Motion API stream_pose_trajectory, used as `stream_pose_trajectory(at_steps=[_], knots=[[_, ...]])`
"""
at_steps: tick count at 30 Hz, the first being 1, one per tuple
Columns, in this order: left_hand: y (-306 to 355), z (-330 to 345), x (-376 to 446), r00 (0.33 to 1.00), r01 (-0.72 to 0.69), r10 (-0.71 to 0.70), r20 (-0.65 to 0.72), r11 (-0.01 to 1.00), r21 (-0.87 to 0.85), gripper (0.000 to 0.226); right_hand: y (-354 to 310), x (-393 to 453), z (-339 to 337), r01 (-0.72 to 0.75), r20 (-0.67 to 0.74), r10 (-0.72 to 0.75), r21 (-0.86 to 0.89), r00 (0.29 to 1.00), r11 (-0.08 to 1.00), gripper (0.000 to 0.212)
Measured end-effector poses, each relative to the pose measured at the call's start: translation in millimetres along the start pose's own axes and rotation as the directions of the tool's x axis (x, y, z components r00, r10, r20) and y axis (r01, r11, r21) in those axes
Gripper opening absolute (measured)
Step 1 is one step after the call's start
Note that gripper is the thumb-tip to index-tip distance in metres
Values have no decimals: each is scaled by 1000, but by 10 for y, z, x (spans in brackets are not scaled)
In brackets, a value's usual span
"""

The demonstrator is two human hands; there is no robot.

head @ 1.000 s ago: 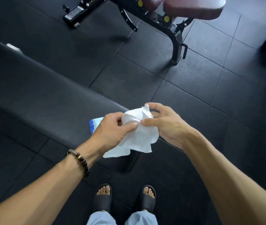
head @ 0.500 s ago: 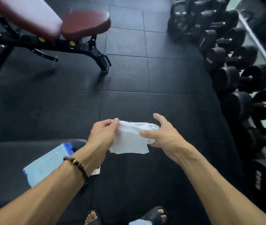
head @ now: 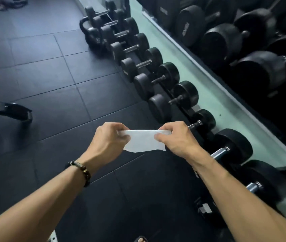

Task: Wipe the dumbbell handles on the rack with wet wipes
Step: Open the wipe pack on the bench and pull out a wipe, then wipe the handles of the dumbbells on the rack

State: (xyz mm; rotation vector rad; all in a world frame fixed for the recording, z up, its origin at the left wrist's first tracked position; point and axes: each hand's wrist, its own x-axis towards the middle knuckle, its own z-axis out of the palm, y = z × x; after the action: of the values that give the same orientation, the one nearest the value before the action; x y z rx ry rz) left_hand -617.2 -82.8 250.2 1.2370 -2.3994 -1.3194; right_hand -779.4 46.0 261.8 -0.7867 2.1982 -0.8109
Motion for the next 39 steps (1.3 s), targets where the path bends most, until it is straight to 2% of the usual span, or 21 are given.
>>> stream_pose_trajectory(at_steps=[1,3,5,6,8,9,11,14,16,18,20,22,24,25,27,28,30,33,36,37,39], knots=[[164,80,105,1000,-20,20,17,1000,17,7,81,33,-169,-45,-26,47,57,999,997,8],[452,259,343,993,-44,45,112,999,-15,18,273,99,-479,-116,-38,127,222,991,968,20],[699,448,595,967,-22,51,250,993,-114,27,457,131,-748,-150,-27,180,437,983,887,11],[829,545,716,948,6,46,316,987,-164,25,544,141,-868,-153,-30,198,524,980,838,20],[1071,757,943,905,46,77,418,960,-278,22,706,140,-1106,-155,-61,235,590,970,792,53],[1201,872,1045,887,53,99,452,949,-312,23,779,139,-1220,-142,-107,250,587,962,797,57],[1477,1086,1191,862,44,127,490,945,-324,19,931,141,-1441,-142,-202,309,575,929,805,52],[1885,1391,1268,803,24,161,573,953,-302,9,1093,28,-1752,-200,-454,412,444,790,873,37],[2142,1596,1247,713,44,183,677,952,-304,11,1138,-83,-1909,-197,-602,352,310,717,930,29],[2397,1811,1188,607,136,177,775,937,-321,23,1146,-228,-2034,-149,-640,235,187,732,971,25],[2646,2039,1119,506,287,122,854,910,-300,43,1218,-346,-2145,-130,-586,148,74,797,989,23],[2851,2287,1037,460,328,111,881,901,-285,57,1348,-478,-2279,-142,-490,156,68,857,988,23],[3009,2531,946,525,305,121,843,897,-319,43,1497,-623,-2465,-101,-459,201,234,865,967,25],[3074,2645,906,563,302,111,819,895,-329,32,1575,-702,-2567,-63,-487,237,346,840,936,21],[3211,2857,821,588,338,104,802,870,-360,23,1784,-842,-2795,-5,-605,320,462,729,887,13],[3288,2945,765,578,362,113,808,852,-379,21,1891,-899,-2905,-12,-628,356,483,692,875,17],[3487,3118,611,561,401,131,817,821,-407,19,2086,-1026,-3106,-67,-564,408,527,718,847,38],[3803,3362,382,545,403,156,824,813,-420,21,2351,-1226,-3382,-96,-505,426,555,751,826,28],[4059,3576,268,553,148,268,789,900,-410,24,2583,-1399,-3671,-93,-505,428,560,750,824,24],[4133,3649,249,575,41,307,758,915,-402,26,2647,-1451,-3762,-103,-492,423,553,761,827,25],[4269,3797,214,652,-121,357,669,920,-373,17,2751,-1526,-3904,-81,-475,414,577,776,813,23]])
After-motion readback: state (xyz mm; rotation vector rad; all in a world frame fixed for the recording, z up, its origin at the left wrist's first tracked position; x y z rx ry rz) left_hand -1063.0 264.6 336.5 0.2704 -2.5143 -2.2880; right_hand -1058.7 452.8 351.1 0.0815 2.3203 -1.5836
